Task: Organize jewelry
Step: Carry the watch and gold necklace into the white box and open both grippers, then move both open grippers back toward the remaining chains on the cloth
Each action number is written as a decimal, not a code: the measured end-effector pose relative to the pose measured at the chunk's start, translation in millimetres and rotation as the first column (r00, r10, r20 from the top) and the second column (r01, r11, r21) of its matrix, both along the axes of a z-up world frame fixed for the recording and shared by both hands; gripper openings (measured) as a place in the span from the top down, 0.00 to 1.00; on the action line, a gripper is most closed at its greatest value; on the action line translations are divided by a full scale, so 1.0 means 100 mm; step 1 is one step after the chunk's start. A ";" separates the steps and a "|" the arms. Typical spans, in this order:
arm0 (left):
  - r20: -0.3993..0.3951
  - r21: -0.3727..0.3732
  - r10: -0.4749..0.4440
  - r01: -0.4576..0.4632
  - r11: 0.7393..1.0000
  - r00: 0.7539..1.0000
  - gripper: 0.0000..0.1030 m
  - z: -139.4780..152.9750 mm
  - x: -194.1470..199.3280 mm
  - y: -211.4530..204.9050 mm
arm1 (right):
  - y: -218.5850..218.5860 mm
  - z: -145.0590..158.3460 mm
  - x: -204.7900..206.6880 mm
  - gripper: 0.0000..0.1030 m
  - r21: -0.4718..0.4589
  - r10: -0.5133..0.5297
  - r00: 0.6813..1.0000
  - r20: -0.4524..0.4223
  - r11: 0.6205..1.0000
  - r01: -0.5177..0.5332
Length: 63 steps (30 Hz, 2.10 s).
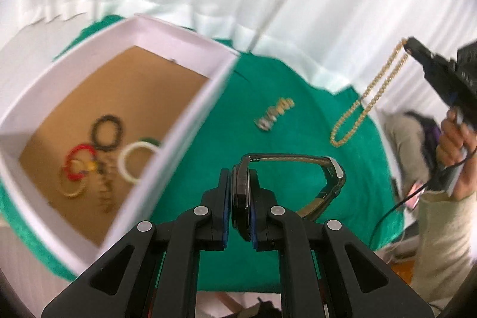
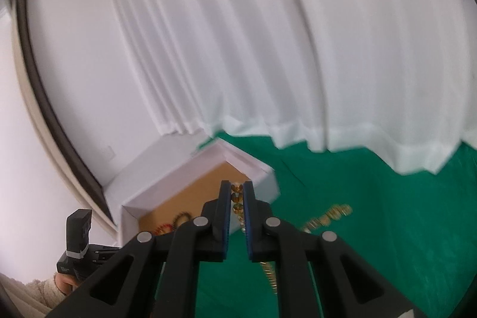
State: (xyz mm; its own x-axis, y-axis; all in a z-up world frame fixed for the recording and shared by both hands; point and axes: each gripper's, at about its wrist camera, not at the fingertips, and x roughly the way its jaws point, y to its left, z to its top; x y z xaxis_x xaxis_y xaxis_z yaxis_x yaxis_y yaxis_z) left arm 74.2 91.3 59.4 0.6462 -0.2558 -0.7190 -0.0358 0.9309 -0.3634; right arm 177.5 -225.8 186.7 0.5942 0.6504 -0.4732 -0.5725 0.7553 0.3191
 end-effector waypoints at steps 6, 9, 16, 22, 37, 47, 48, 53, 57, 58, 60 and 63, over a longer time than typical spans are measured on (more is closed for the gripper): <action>0.021 0.070 0.181 -0.182 0.981 0.983 0.92 0.10 -0.09 0.72 | 0.76 0.33 0.04 0.92 0.016 0.101 0.993 0.063 0.995 -0.103; 0.000 0.114 0.244 -0.243 0.963 0.970 0.92 -0.08 -0.04 0.96 | 1.15 0.35 0.12 0.92 0.033 0.139 0.988 0.065 0.989 -0.141; -0.084 0.168 0.296 -0.279 0.945 0.951 0.92 -0.74 0.24 1.23 | 1.96 -0.14 0.51 0.92 0.043 0.155 0.988 -0.008 0.987 -0.154; -0.139 0.186 0.308 -0.281 0.942 0.941 0.92 -1.06 0.34 1.29 | 2.56 -1.02 0.71 0.92 -0.064 0.170 0.973 -0.158 0.981 -0.182; -0.045 0.256 0.339 -0.317 0.913 0.940 0.30 -0.92 0.15 1.14 | 2.52 -1.58 0.33 0.38 -0.272 0.097 0.980 -0.173 0.952 -0.142; 0.045 0.243 0.165 -0.171 0.955 0.985 0.18 -0.70 -0.02 0.13 | 1.37 -2.08 0.03 0.28 -0.432 -0.101 0.984 -0.150 0.901 0.026; 0.046 0.240 0.141 -0.148 0.959 0.989 0.17 -0.69 -0.02 0.02 | 1.22 -2.17 0.00 0.28 -0.446 -0.129 0.979 -0.160 0.894 0.046; 0.017 0.248 0.020 -0.024 0.968 1.000 0.14 -0.86 0.10 -0.57 | 0.48 -2.53 -0.19 0.28 -0.513 -0.285 0.944 -0.163 0.842 0.165; -0.009 0.254 -0.028 0.030 0.967 1.000 0.14 -1.10 0.26 -0.90 | 0.03 -2.66 -0.37 0.28 -0.533 -0.378 0.915 -0.138 0.808 0.253; -0.018 0.258 -0.040 0.043 0.965 0.999 0.14 -1.17 0.31 -0.98 | -0.09 -2.69 -0.42 0.28 -0.536 -0.402 0.907 -0.129 0.797 0.277; -0.034 0.269 -0.061 0.068 0.961 0.998 0.14 -1.29 0.41 -1.13 | -0.27 -2.75 -0.47 0.28 -0.543 -0.435 0.892 -0.123 0.782 0.306; -0.053 0.293 -0.074 0.086 0.952 0.996 0.14 -1.45 0.57 -1.28 | -0.45 -2.82 -0.47 0.28 -0.556 -0.476 0.872 -0.116 0.758 0.340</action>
